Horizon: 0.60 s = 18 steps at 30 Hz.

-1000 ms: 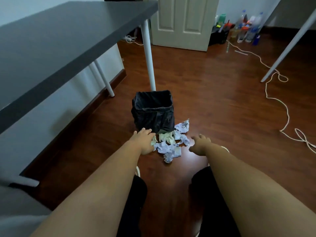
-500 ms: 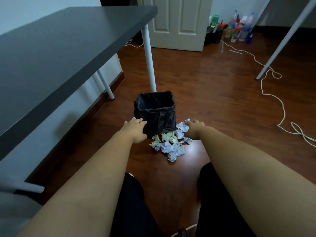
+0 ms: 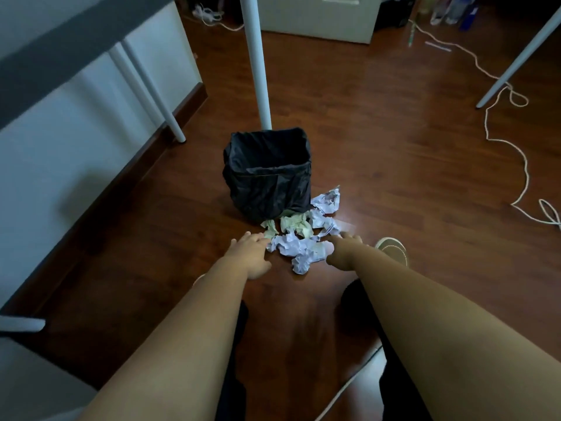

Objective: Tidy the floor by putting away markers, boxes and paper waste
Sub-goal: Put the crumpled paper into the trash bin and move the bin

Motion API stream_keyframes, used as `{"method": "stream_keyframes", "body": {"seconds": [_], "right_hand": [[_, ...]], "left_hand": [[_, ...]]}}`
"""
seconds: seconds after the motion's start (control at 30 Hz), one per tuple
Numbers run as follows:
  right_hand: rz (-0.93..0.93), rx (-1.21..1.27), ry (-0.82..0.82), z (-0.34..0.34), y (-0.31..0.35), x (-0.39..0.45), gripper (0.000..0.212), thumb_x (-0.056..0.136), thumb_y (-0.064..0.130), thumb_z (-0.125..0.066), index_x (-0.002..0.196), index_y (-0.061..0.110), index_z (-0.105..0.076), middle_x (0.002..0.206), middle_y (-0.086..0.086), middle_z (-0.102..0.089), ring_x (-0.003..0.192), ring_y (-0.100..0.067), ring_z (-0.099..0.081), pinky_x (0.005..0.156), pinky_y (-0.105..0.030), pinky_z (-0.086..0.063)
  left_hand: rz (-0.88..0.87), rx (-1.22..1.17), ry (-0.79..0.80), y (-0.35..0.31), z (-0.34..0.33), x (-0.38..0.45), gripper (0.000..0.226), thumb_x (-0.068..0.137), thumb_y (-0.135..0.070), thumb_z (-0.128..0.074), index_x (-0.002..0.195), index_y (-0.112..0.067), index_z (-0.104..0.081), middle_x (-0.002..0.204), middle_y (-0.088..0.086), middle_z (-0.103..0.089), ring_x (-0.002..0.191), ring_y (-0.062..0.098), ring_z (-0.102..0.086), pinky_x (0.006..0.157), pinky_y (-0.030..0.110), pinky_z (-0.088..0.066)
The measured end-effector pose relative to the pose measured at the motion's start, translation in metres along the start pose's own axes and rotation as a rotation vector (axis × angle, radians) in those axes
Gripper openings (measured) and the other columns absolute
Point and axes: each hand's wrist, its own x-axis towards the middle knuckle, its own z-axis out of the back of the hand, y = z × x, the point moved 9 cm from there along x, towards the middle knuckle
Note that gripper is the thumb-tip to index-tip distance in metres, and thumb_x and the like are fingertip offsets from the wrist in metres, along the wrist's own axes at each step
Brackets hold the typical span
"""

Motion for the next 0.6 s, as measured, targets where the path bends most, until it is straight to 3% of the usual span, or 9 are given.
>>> {"method": "stream_keyframes", "body": {"seconds": [0.17, 0.4, 0.6], "right_hand": [[0.094, 0.02, 0.015, -0.028, 0.011, 0.073, 0.059, 0.092, 0.034, -0.048, 0.149, 0.03, -0.031, 0.159, -0.009, -0.017, 0.146, -0.033, -0.015, 0.117, -0.047, -0.022], [0.105, 0.112, -0.004, -0.067, 0.005, 0.172, 0.056, 0.088, 0.025, -0.056, 0.141, 0.035, -0.043, 0.154, -0.004, -0.028, 0.139, -0.029, -0.03, 0.107, -0.046, -0.04], [0.081, 0.184, -0.051, -0.104, -0.004, 0.219, 0.038, 0.09, 0.022, -0.056, 0.126, 0.032, -0.059, 0.13, -0.003, -0.046, 0.122, -0.026, -0.046, 0.092, -0.039, -0.05]], "left_hand": [[0.024, -0.03, 0.033, 0.02, -0.034, 0.064, 0.066, 0.095, -0.035, -0.053, 0.154, -0.03, -0.023, 0.165, 0.004, -0.007, 0.151, 0.028, -0.002, 0.119, 0.049, -0.009], [0.063, -0.02, 0.036, 0.04, -0.07, 0.163, 0.06, 0.095, -0.034, -0.051, 0.151, -0.031, -0.031, 0.165, 0.005, -0.007, 0.15, 0.03, -0.004, 0.12, 0.049, -0.012], [0.082, 0.057, 0.167, 0.034, -0.124, 0.215, 0.057, 0.094, -0.033, -0.05, 0.149, -0.036, -0.034, 0.165, 0.003, 0.005, 0.15, 0.033, 0.009, 0.12, 0.053, -0.001]]}}
